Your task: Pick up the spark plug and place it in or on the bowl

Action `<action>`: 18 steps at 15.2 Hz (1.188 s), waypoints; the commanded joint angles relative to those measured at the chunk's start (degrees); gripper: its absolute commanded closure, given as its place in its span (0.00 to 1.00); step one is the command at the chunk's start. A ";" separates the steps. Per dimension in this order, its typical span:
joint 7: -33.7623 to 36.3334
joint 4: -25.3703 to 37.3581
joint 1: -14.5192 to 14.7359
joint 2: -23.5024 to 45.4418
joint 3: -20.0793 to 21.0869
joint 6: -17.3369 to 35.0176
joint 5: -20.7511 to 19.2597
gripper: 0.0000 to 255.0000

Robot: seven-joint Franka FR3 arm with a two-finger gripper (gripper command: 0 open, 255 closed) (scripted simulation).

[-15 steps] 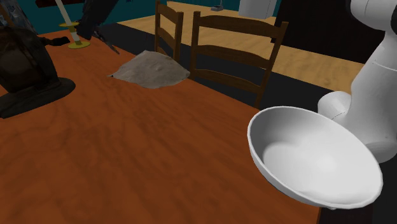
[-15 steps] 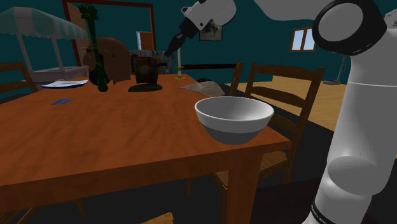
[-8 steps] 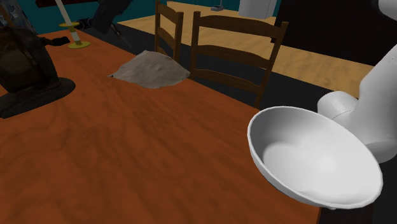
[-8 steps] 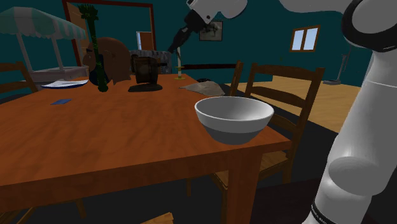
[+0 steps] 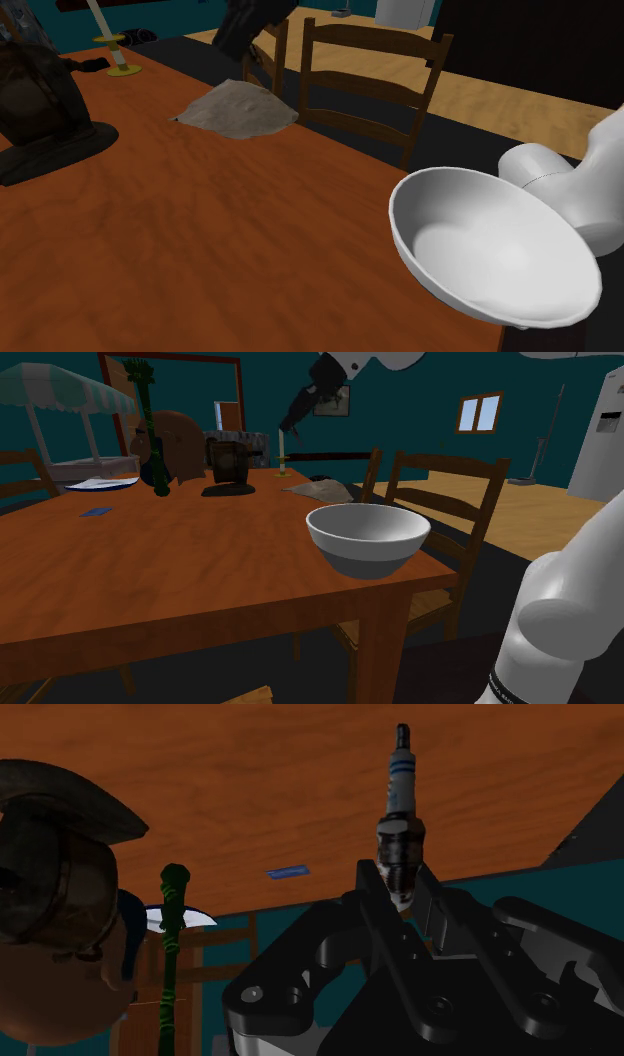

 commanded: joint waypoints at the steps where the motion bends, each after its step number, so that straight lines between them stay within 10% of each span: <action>1: 1.28 -3.32 0.14 -4.17 0.77 -0.31 -0.12 1.00; 18: 15.32 -19.73 2.29 -36.29 7.33 -10.73 0.71 1.00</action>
